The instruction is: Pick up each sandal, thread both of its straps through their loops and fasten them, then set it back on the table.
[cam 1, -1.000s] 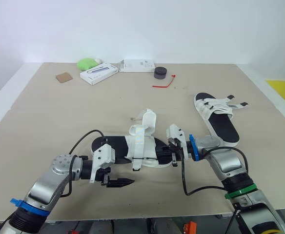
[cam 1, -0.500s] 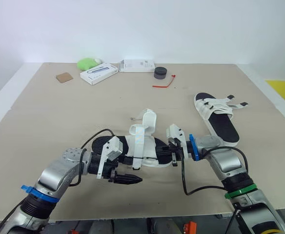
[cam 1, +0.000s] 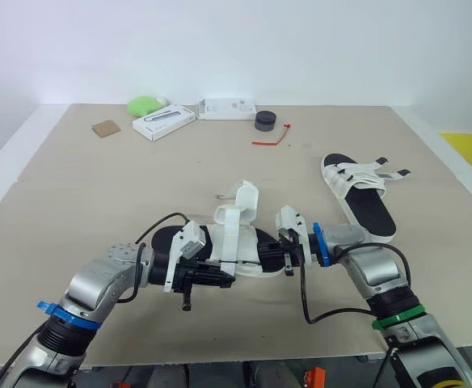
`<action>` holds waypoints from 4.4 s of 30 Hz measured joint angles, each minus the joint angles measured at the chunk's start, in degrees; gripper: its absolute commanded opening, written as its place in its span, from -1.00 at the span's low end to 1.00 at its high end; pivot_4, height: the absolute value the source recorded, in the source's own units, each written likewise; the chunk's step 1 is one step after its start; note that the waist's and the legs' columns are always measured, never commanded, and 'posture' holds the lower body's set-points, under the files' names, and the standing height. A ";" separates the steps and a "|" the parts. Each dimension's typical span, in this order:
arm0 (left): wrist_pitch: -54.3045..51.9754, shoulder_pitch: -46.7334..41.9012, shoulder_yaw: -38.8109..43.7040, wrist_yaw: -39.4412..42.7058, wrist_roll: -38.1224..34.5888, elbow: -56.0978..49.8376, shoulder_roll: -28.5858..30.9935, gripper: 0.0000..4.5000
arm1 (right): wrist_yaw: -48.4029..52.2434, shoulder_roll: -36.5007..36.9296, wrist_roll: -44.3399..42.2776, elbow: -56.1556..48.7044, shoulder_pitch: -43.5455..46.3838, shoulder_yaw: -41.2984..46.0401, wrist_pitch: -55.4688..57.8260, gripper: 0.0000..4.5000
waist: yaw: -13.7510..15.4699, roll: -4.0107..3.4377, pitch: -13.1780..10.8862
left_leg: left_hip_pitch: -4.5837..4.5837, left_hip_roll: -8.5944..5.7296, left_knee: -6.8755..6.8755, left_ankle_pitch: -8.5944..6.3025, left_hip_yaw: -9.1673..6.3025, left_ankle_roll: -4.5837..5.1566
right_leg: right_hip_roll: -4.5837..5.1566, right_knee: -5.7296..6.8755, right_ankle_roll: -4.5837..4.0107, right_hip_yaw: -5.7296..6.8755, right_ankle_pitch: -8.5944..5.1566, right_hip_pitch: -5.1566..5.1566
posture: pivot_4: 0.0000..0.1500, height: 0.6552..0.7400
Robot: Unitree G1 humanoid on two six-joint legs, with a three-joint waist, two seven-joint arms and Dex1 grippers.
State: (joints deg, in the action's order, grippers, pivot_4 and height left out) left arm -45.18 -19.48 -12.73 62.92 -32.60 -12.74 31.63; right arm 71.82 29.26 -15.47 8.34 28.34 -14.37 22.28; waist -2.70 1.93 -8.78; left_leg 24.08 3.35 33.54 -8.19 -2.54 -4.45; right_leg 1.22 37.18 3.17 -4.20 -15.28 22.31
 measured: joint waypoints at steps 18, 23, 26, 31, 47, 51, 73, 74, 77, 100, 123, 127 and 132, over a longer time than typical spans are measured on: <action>-43.88 -15.75 14.87 -10.48 -30.75 5.85 2.44 -0.98 | 1.00 -0.79 -1.77 0.16 1.41 -0.66 -0.43 -1.00 | -0.56 0.04 -0.55 | 0.31 0.15 -0.10 -0.13 -0.27 0.07 | -0.47 0.20 0.17 -0.04 -0.08 0.08 | 1.00 1.00; -47.00 -16.77 16.41 -15.31 -33.69 6.93 0.37 -0.98 | 1.00 -0.67 -1.83 0.16 1.25 -0.40 -0.43 -1.00 | -0.55 0.04 -0.56 | 0.31 0.16 -0.08 -0.13 -0.32 0.07 | -0.49 0.23 0.17 -0.04 -0.05 0.05 | 1.00 1.00; -46.89 -16.49 16.33 -16.12 -33.77 5.42 0.56 -0.98 | 0.99 -0.54 -1.83 0.16 1.18 -0.33 -0.43 -1.00 | -0.54 0.04 -0.56 | 0.31 0.16 -0.03 -0.13 -0.32 0.06 | -0.48 0.23 0.17 -0.04 -0.01 0.04 | 1.00 1.00; -43.03 -12.78 12.56 -14.54 -32.27 0.34 3.69 -0.98 | 0.90 -0.43 -1.81 0.17 0.82 -0.47 -0.42 -1.00 | -0.42 0.05 -0.55 | 0.30 0.16 -0.03 -0.13 -0.31 0.05 | -0.48 0.23 0.14 -0.05 -0.02 0.02 | 1.00 1.00; -23.23 -2.95 -1.84 0.29 -21.10 -6.49 10.82 -0.98 | -0.05 0.15 -1.19 1.30 1.41 -0.88 -0.41 -1.00 | -0.02 0.14 -0.43 | 0.09 0.14 0.31 -0.13 -0.07 0.05 | -0.27 0.20 -0.12 -0.14 -0.05 0.06 | 1.00 1.00; -26.13 -5.62 0.87 0.44 -25.63 -6.35 8.95 -0.98 | 0.07 0.15 -1.19 1.40 1.67 -1.15 -0.42 -1.00 | -0.01 0.14 -0.43 | 0.09 0.14 0.31 -0.12 -0.09 0.07 | -0.30 0.21 -0.06 -0.13 -0.01 0.04 | 1.00 1.00; -42.67 -24.43 32.78 -47.70 -35.81 33.26 -20.08 -0.98 | -1.40 0.31 -1.16 2.02 1.01 -1.05 -0.73 -1.00 | 0.00 0.08 -0.29 | 0.08 -0.12 0.72 -0.03 -0.44 0.19 | -0.36 0.20 0.33 -0.15 0.22 -0.41 | 1.00 1.00; -42.79 -24.76 34.29 -49.45 -36.03 34.30 -20.63 -0.98 | -1.56 0.32 -1.16 2.01 0.92 -1.02 -0.73 -1.00 | -0.01 0.07 -0.28 | 0.06 -0.17 0.73 -0.03 -0.51 0.19 | -0.35 0.20 0.34 -0.15 0.23 -0.40 | 1.00 1.00; -43.64 -25.01 37.02 -52.69 -36.64 34.93 -22.00 -0.98 | -1.86 0.32 -1.16 1.96 0.80 -1.00 -0.73 -1.00 | -0.02 0.08 -0.26 | 0.03 -0.30 0.75 -0.04 -0.64 0.17 | -0.33 0.20 0.34 -0.14 0.23 -0.41 | 1.00 1.00; -40.70 -23.44 46.89 -65.16 -39.93 34.64 -26.74 0.99 | -1.69 0.50 -1.17 1.43 0.53 -0.73 -0.66 -1.00 | -0.02 0.14 -0.18 | 0.07 -0.45 0.74 -0.15 -0.67 -0.03 | -0.18 0.08 0.36 -0.13 0.23 -0.43 | 1.00 1.00; -30.56 -38.08 41.09 -61.05 -28.52 51.05 -24.04 0.99 | -1.70 0.51 -1.17 0.46 -0.19 -0.62 -0.63 -1.00 | -0.07 0.21 -0.24 | 0.14 -0.46 0.65 -0.20 -0.69 -0.11 | -0.19 -0.03 0.37 -0.11 0.21 -0.35 | 1.00 1.00; -26.24 -39.77 40.82 -58.93 -25.84 54.42 -25.51 0.99 | -1.79 0.53 -1.17 -0.11 -0.57 -0.45 -0.55 -1.00 | -0.06 0.22 -0.24 | 0.15 -0.46 0.59 -0.20 -0.68 -0.11 | -0.19 -0.05 0.37 -0.11 0.18 -0.36 | 1.00 1.00; -20.22 -42.88 41.05 -56.75 -23.05 60.15 -26.54 0.99 | -1.85 0.53 -1.19 -0.94 -0.87 -0.43 -0.27 -1.00 | -0.09 0.22 -0.24 | 0.19 -0.46 0.41 -0.18 -0.66 -0.08 | -0.19 -0.05 0.41 -0.11 0.14 -0.44 | 1.00 1.00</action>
State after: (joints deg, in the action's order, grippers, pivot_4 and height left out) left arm -65.40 -62.36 28.31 6.18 -55.65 47.41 5.08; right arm 69.97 29.79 -16.66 7.40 27.47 -14.80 22.02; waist -2.79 2.15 -9.02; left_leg 24.27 2.89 33.94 -8.37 -3.20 -4.54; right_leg 1.03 37.12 3.58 -4.31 -15.14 21.87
